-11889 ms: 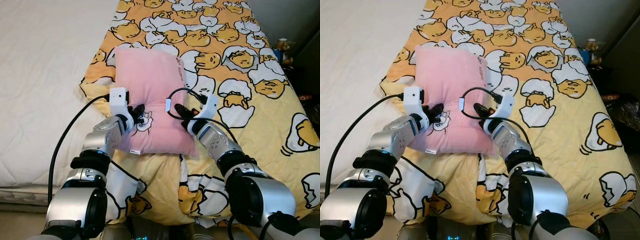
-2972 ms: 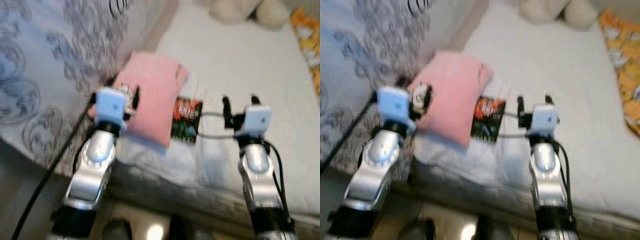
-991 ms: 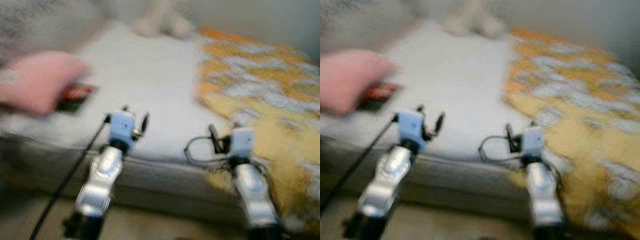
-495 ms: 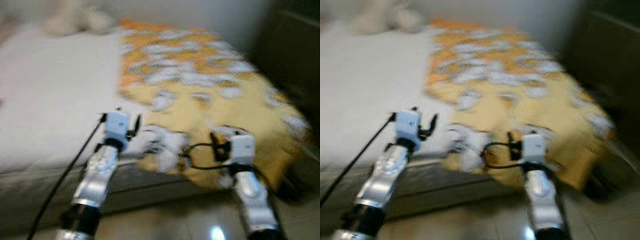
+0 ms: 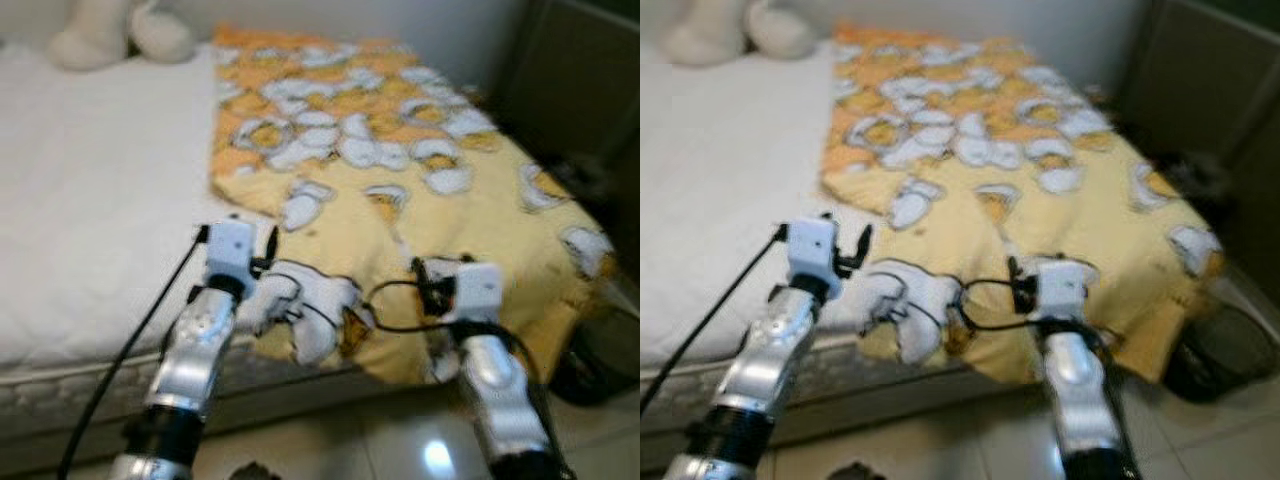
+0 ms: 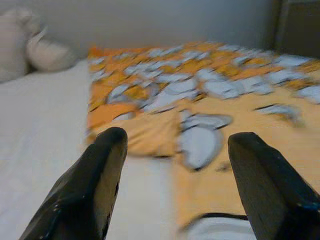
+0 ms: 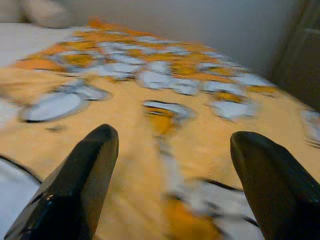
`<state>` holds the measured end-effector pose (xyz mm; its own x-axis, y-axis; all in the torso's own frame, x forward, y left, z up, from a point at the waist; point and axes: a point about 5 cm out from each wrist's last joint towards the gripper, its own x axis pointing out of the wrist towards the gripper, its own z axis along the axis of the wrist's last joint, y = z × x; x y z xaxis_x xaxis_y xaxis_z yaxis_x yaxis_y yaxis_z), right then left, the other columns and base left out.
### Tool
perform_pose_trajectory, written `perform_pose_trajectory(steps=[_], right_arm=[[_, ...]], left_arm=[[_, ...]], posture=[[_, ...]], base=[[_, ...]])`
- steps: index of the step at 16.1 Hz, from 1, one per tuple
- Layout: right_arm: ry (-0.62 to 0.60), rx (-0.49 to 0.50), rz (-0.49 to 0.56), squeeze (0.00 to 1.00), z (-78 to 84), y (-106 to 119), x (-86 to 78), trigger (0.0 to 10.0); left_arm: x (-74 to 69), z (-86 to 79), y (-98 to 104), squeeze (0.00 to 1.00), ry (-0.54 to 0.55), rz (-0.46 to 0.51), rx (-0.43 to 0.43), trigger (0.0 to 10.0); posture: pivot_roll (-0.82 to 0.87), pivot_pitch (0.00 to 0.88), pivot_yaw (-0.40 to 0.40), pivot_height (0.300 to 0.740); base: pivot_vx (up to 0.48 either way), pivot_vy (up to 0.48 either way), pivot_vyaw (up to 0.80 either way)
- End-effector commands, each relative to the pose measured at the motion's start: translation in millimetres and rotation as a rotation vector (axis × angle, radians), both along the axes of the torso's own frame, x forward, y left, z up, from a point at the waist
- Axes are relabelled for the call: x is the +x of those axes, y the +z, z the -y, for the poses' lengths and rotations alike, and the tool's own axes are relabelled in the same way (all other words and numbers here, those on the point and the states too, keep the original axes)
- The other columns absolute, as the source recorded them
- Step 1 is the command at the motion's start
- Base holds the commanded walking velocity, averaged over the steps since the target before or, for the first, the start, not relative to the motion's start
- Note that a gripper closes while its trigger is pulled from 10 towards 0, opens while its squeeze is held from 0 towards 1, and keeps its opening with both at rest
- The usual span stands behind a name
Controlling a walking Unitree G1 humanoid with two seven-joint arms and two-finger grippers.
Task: Clean up the room
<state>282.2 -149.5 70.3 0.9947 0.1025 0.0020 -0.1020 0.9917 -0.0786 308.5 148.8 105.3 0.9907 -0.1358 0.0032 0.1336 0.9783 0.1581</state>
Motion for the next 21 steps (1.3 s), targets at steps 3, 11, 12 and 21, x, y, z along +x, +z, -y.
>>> perform_pose_trajectory(steps=[3, 11, 12, 21], right_arm=[[-0.002, -0.02, -0.018, 0.0, 7.1, -6.1, -6.8, 10.0], [0.038, -0.045, -0.167, 0.0, 24.0, -38.9, -43.0, 10.0], [0.048, -0.049, -0.18, 0.0, 26.1, -41.4, -46.8, 10.0], [0.164, -0.043, -0.201, 0.0, 15.0, -42.2, -43.8, 10.0]], left_arm=[[-0.1, 1.6, -3.9, 0.0, -0.013, -0.022, -0.016, 10.0], [-3.8, -40.3, -65.1, 0.0, 0.127, -0.38, 0.114, 10.0], [-11.2, -39.5, -74.3, 0.0, 0.109, -0.419, 0.168, 10.0], [-24.4, -17.7, -95.8, 0.0, 0.158, -0.418, 0.026, 10.0]], posture=[[0.0, 0.022, -0.039, 0.74], [-0.03, 0.043, -0.071, 0.74], [-0.02, 0.051, -0.08, 0.74], [0.0, 0.098, -0.111, 0.74]], base=[[0.0, 0.48, -0.72], [0.0, 0.06, -0.27], [0.0, 0.0, 0.0], [0.0, 0.0, 0.0]])
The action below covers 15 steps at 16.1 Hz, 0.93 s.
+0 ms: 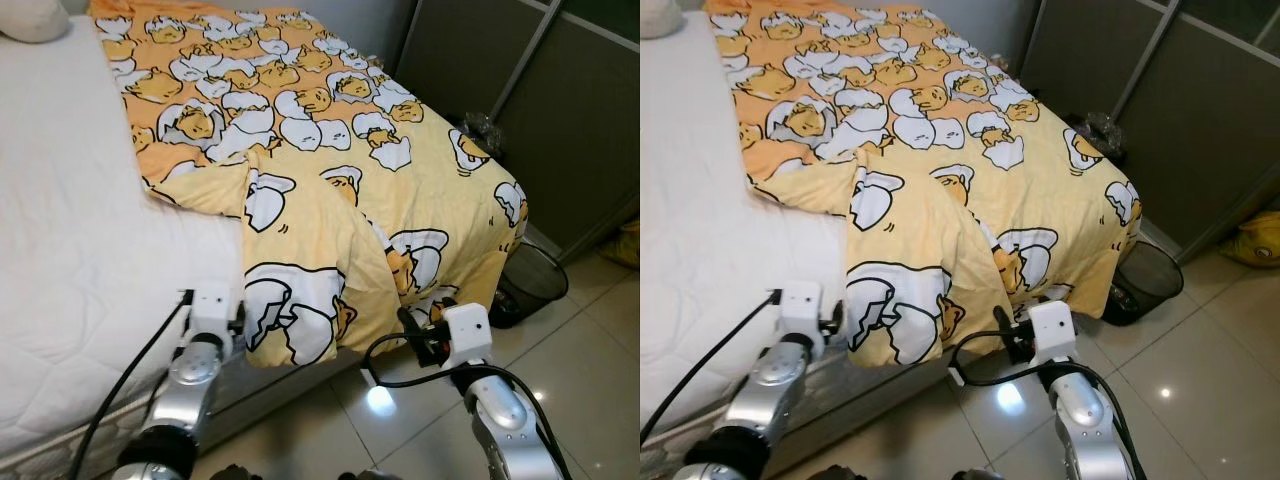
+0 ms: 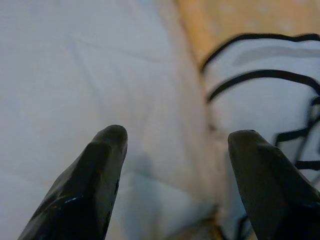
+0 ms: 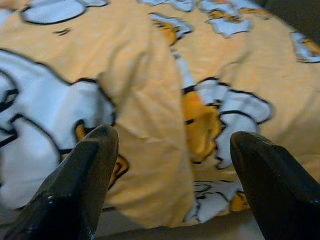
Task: Clean up the room
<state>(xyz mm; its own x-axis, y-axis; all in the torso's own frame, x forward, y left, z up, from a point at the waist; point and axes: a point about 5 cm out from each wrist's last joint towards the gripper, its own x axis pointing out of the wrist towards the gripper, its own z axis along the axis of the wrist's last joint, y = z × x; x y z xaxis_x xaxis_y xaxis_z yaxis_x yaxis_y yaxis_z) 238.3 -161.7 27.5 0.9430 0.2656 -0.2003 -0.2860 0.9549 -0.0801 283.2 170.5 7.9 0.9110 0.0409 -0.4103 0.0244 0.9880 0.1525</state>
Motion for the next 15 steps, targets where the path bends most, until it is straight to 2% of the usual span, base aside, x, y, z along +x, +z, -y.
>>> perform_pose_trajectory(steps=[1, 6, 9, 11, 15], right_arm=[[0.035, 0.001, -0.019, 0.0, -1.1, -2.0, -2.6, 10.0], [0.097, 0.055, -0.132, 0.0, -1.1, -17.1, -16.5, 10.0], [0.121, 0.053, -0.151, 0.0, -0.8, -19.9, -18.7, 10.0], [0.136, 0.057, -0.156, 0.0, -2.1, -19.4, -19.4, 10.0], [0.18, 0.064, -0.159, 0.0, -5.8, -17.0, -22.6, 10.0]], left_arm=[[2.4, 11.1, -1.7, 0.0, -0.049, -0.001, -0.009, 10.0], [12.3, 10.8, 2.0, 0.0, -0.05, 0.007, 0.018, 10.0], [16.1, 10.5, 1.4, 0.0, -0.045, 0.004, 0.024, 10.0], [16.5, 15.8, -1.1, 0.0, -0.058, -0.016, 0.012, 10.0], [23.5, 13.3, 0.5, 0.0, -0.002, -0.04, 0.061, 10.0]], posture=[[0.0, 0.1, -0.111, 0.74], [-0.01, 0.113, -0.114, 0.74], [-0.01, 0.117, -0.115, 0.74], [-0.02, 0.121, -0.119, 0.74], [-0.05, 0.133, -0.126, 0.74]], base=[[0.0, 0.0, 0.0], [0.0, 0.0, 0.0], [0.0, 0.0, 0.0], [0.0, 0.0, 0.0], [0.0, 0.0, 0.0]])
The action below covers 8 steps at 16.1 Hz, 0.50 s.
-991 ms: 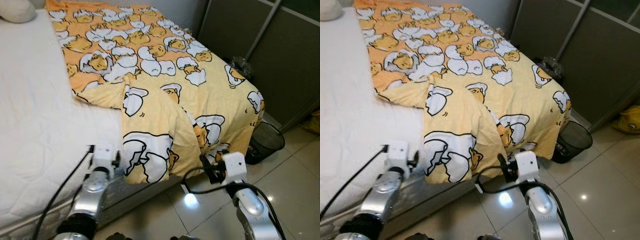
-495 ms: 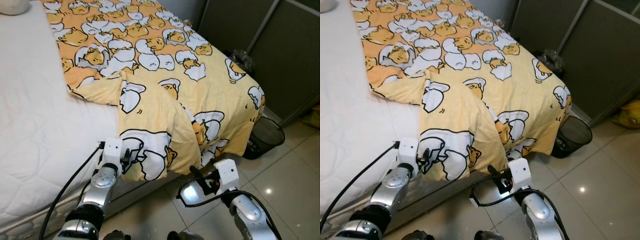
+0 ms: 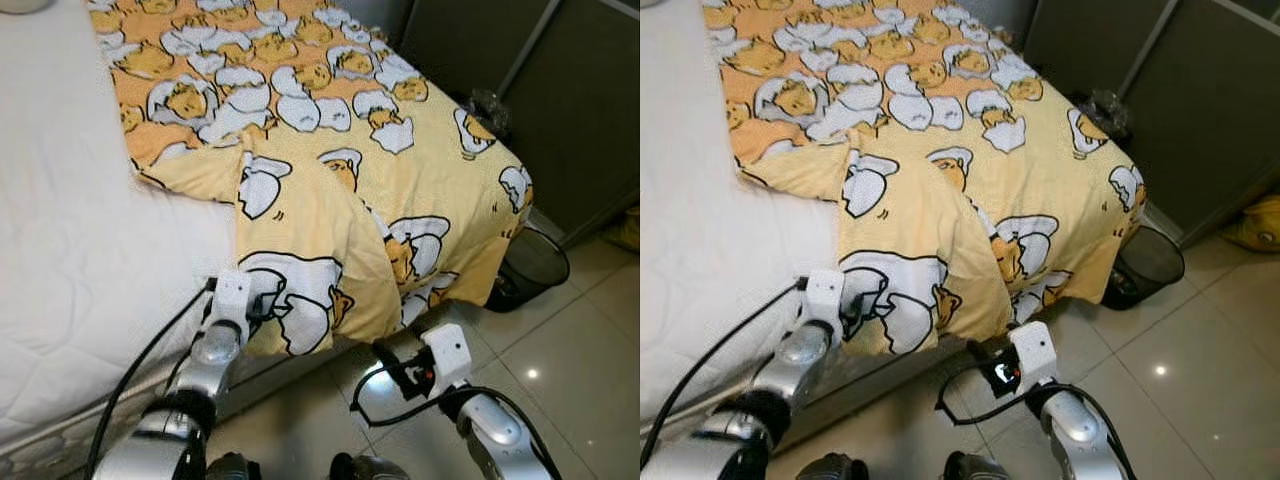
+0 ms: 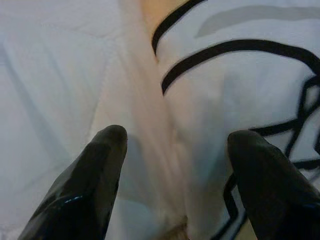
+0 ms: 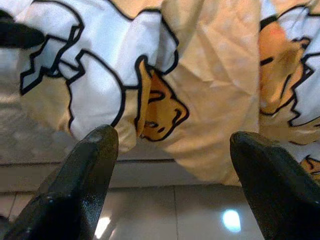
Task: Clean up the room
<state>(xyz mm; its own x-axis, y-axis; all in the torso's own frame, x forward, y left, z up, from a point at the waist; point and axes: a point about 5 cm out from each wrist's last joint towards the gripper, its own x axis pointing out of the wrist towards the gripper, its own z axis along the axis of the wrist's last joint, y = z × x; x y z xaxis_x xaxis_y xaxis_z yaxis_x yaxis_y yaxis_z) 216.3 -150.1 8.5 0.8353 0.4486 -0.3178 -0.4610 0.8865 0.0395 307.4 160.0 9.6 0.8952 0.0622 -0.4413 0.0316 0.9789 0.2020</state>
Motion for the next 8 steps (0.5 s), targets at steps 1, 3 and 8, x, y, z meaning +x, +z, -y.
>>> perform_pose_trajectory(steps=[1, 3, 8], right_arm=[[0.001, -0.004, 0.0, 0.0, 5.6, 2.5, -1.3, 10.0], [0.006, -0.01, -0.003, 0.0, 8.4, 2.9, -3.4, 10.0], [0.02, -0.013, -0.012, 0.0, 6.9, 3.5, -6.0, 10.0]], left_arm=[[0.0, 3.1, -1.1, 0.0, 0.002, -0.009, 0.009, 10.0], [1.5, 8.2, -2.1, 0.0, 0.012, -0.038, -0.019, 10.0], [0.1, 23.0, -6.2, 0.0, -0.047, -0.088, -0.04, 10.0]], posture=[[-0.05, 0.136, -0.125, 0.74], [-0.06, 0.141, -0.125, 0.74], [-0.07, 0.15, -0.128, 0.74]], base=[[0.0, 0.0, 0.0], [0.0, 0.0, 0.0], [0.0, 0.0, 0.0]])
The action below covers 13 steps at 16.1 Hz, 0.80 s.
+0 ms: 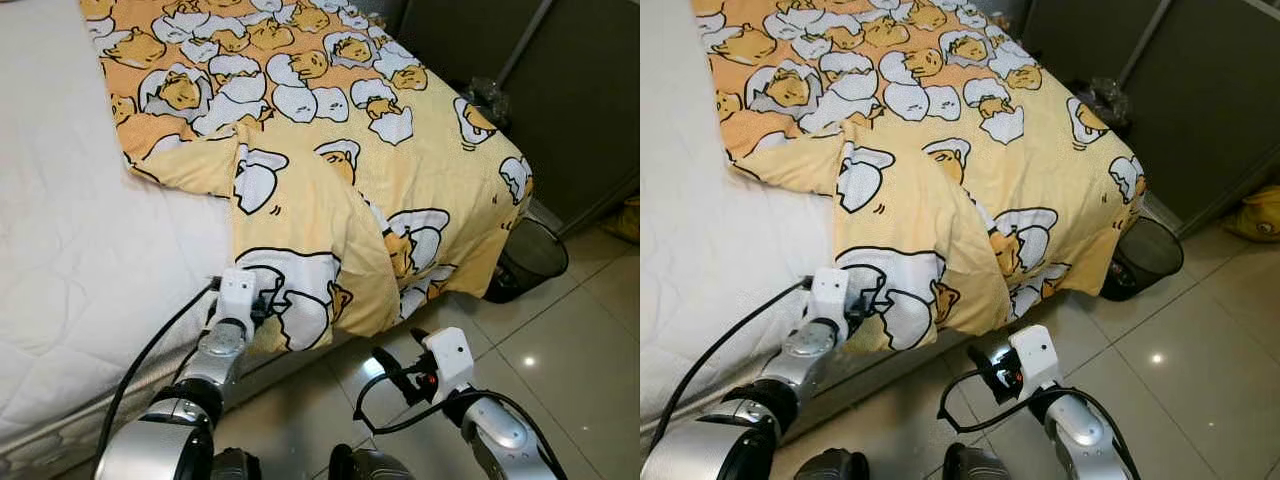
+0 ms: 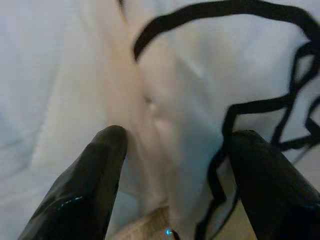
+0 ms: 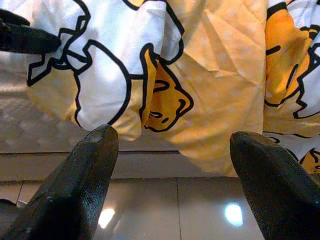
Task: Clean up the room
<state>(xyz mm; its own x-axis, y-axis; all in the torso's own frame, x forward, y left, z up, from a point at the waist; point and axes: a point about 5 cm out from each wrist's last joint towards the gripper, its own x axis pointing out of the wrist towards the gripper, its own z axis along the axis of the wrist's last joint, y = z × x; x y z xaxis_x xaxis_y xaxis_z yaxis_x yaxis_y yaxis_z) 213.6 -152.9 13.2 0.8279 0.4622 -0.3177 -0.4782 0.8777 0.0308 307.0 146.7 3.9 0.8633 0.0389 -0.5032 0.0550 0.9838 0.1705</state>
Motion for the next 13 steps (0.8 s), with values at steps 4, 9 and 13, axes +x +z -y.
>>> perform_pose_trajectory(steps=[4, 9, 13], right_arm=[[0.011, -0.009, -0.025, 0.0, 2.3, -2.5, -3.1, 10.0], [0.016, -0.012, -0.022, 0.0, 1.6, -0.3, -1.4, 10.0], [0.017, -0.011, -0.019, 0.0, 0.5, 0.4, -0.2, 10.0]], left_arm=[[-9.9, 15.5, -13.1, 0.0, -0.053, -0.122, -0.018, 10.0], [-2.4, 17.0, -5.9, 0.0, -0.03, -0.099, -0.047, 0.0], [2.8, 11.1, 0.0, 0.0, -0.03, -0.056, -0.014, 0.0]], posture=[[-0.07, 0.149, -0.126, 0.74], [-0.08, 0.149, -0.131, 0.74], [-0.08, 0.149, -0.131, 0.74]], base=[[0.0, 0.0, 0.0], [0.0, 0.0, 0.0], [0.0, 0.0, 0.0]])
